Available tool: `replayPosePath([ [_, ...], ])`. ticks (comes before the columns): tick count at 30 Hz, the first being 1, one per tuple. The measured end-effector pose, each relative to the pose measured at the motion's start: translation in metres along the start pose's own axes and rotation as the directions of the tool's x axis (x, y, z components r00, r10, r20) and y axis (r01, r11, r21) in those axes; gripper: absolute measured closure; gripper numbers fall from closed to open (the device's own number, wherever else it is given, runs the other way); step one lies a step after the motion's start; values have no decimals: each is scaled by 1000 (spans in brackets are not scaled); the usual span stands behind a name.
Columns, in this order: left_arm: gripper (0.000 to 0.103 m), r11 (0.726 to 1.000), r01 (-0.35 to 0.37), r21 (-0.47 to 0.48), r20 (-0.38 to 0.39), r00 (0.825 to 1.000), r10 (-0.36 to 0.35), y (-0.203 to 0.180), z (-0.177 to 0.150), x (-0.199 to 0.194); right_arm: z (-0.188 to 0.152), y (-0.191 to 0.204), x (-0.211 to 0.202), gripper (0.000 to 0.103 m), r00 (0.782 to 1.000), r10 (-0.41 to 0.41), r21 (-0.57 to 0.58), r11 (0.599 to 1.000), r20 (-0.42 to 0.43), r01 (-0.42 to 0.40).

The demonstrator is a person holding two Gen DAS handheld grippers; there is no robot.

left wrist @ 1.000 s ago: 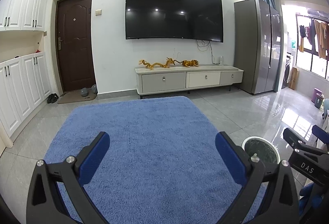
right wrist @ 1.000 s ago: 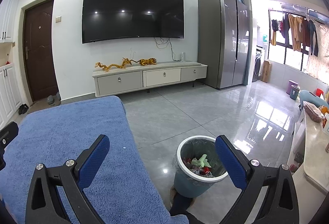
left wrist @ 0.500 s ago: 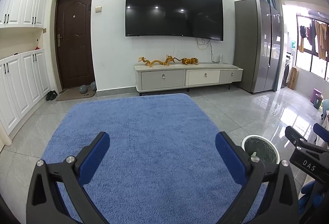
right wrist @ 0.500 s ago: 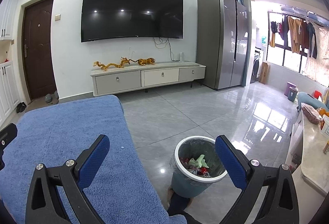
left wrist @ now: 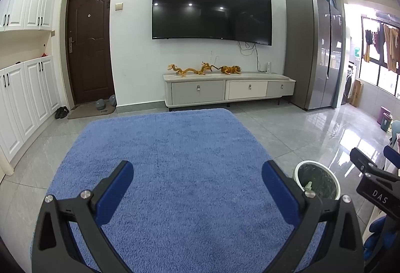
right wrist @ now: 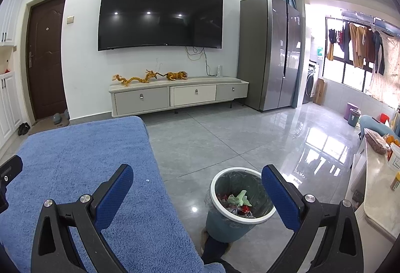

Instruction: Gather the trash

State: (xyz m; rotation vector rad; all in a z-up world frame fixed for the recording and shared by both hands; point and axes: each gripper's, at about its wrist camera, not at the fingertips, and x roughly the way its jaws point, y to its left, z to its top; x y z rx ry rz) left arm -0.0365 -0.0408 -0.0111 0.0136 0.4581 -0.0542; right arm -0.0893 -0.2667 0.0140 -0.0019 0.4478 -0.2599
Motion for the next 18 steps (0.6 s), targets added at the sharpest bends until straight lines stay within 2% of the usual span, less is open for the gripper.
replayPosePath([
  [18, 0, 1000, 2, -15, -14, 1000, -2, 9, 4, 11, 7, 3, 8, 0, 1000, 1, -14, 1000, 3, -1],
])
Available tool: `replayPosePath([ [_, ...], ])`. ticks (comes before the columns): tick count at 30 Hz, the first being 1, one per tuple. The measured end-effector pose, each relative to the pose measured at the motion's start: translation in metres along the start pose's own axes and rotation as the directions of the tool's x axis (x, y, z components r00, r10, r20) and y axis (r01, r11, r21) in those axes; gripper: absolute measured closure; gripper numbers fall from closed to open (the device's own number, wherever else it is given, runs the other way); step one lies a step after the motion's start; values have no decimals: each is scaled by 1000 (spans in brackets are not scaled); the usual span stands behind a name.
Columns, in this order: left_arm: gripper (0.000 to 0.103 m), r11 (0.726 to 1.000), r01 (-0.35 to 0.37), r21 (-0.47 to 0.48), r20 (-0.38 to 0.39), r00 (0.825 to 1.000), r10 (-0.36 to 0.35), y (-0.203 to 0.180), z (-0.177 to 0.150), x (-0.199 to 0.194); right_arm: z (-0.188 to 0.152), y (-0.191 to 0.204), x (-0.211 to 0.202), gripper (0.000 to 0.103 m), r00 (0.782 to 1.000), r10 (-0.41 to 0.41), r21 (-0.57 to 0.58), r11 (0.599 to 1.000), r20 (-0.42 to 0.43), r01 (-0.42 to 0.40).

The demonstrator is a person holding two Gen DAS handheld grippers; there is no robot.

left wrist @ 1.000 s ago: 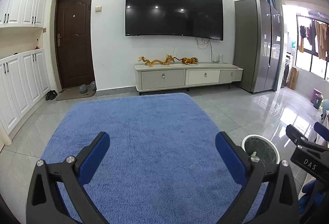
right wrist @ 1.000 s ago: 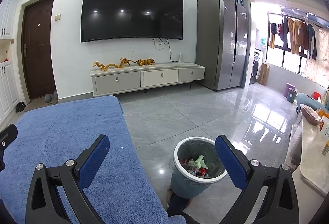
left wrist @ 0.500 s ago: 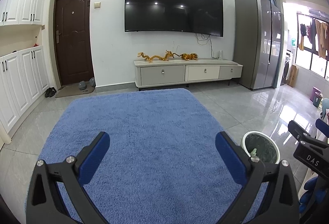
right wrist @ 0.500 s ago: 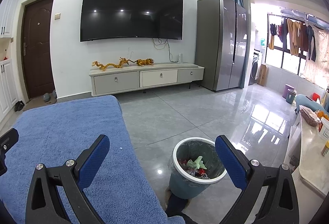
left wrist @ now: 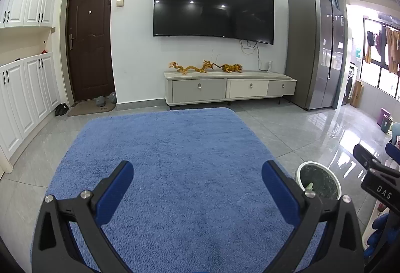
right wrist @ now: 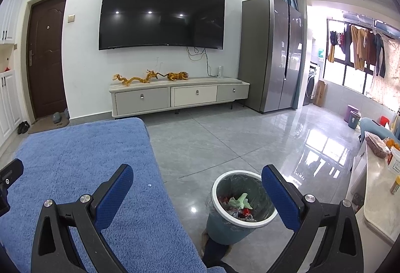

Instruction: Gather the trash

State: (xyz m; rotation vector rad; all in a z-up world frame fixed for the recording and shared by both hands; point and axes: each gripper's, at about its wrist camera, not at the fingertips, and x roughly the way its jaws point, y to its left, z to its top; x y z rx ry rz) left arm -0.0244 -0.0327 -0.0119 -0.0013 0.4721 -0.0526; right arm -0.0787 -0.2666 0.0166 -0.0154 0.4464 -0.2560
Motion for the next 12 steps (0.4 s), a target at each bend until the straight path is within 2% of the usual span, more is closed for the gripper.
replayPosePath([
  [12, 0, 1000, 5, -19, -5, 1000, -5, 9, 4, 7, 6, 1, 7, 0, 1000, 1, -12, 1000, -1, -1],
])
